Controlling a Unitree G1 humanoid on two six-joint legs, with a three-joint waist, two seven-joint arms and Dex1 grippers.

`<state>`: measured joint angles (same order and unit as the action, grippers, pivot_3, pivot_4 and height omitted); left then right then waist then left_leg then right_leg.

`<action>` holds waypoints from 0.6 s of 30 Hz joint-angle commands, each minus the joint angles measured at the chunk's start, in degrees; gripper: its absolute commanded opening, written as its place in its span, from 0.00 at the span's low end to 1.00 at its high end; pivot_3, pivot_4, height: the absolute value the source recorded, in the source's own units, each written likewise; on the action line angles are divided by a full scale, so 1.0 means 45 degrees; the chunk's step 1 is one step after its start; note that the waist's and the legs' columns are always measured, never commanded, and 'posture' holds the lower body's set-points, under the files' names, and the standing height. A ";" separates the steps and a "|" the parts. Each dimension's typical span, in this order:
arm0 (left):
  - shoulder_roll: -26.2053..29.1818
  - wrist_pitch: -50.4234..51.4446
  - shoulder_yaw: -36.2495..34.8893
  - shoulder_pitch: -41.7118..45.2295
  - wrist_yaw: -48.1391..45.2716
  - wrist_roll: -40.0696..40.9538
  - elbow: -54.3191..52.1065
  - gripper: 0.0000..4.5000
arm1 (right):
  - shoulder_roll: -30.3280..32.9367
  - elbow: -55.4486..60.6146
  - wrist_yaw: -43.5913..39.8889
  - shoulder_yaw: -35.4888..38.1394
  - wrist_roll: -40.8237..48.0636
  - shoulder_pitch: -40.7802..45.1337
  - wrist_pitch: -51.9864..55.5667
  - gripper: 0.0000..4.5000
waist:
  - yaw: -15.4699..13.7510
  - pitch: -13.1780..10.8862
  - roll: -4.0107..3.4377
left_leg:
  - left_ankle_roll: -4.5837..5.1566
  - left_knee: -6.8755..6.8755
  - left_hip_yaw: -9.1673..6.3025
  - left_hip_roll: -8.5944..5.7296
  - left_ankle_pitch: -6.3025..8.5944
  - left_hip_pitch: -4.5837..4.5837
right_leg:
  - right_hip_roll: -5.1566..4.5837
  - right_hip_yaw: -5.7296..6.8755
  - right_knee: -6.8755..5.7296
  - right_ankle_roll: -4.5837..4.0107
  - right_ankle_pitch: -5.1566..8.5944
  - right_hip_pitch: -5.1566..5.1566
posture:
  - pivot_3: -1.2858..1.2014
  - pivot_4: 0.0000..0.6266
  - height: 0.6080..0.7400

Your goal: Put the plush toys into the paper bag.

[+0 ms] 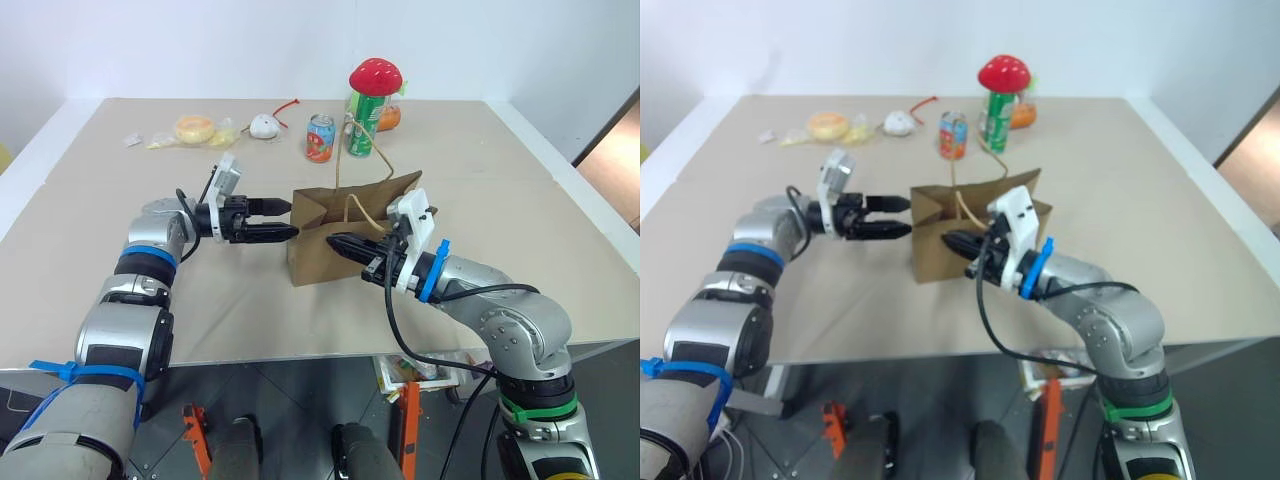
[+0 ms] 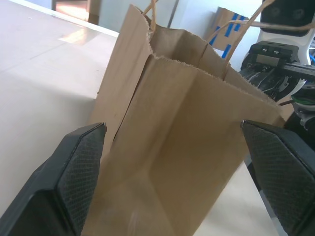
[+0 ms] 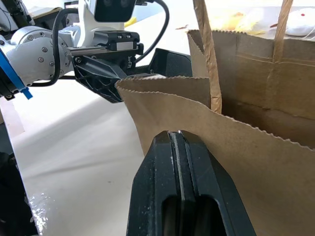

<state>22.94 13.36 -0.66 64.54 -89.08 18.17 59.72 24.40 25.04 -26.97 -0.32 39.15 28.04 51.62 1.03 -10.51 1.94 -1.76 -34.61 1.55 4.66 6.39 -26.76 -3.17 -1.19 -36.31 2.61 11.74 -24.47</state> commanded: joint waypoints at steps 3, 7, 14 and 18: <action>-0.0095 -0.0234 -0.0304 0.0846 -0.0023 -0.0217 0.0614 1.00 | -0.0004 0.0730 0.0197 0.0352 0.0242 0.0201 -0.0045 0.02 | 0.0000 0.0000 0.0000 | 0.0000 0.0000 -0.0001 0.0000 0.0000 0.0000 | 0.0000 0.0001 0.0000 0.0001 0.0000 0.0000 | 0.52 0.24 1.00; -0.0157 0.0005 -0.0280 0.0892 -0.0389 -0.0221 0.0559 1.00 | 0.0080 0.0714 0.0237 0.0502 0.0293 0.0232 -0.0023 0.02 | 0.0002 0.0000 0.0000 | 0.0000 0.0000 -0.0001 0.0000 0.0000 -0.0001 | -0.0001 0.0000 -0.0001 0.0000 0.0000 0.0001 | 0.52 0.24 1.00; 0.0000 0.1014 0.0264 0.0303 -0.0759 0.0262 -0.0578 1.00 | 0.0206 0.0256 0.0142 0.0955 0.0403 0.0615 -0.0104 0.02 | 0.0007 0.0000 0.0000 | 0.0000 0.0000 -0.0002 0.0000 0.0000 -0.0001 | 0.0000 0.0000 -0.0002 0.0000 0.0000 0.0001 | 0.52 0.24 1.00; 0.0070 0.1130 0.0462 -0.0077 -0.0759 0.0361 -0.0969 1.00 | 0.0117 -0.0080 0.0175 0.0907 0.0200 0.0882 -0.0220 0.02 | 0.0011 0.0000 0.0000 | 0.0001 0.0000 -0.0003 0.0002 -0.0001 0.0000 | 0.0000 0.0000 -0.0007 0.0000 0.0000 0.0001 | 0.52 0.24 1.00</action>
<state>22.76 18.02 1.38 64.27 -91.80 18.82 57.47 24.87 24.41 -26.14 2.63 39.89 30.84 51.75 1.08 -10.51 1.94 -1.75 -34.61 1.54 4.67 6.38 -26.76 -3.17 -1.19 -36.36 2.61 11.75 -24.48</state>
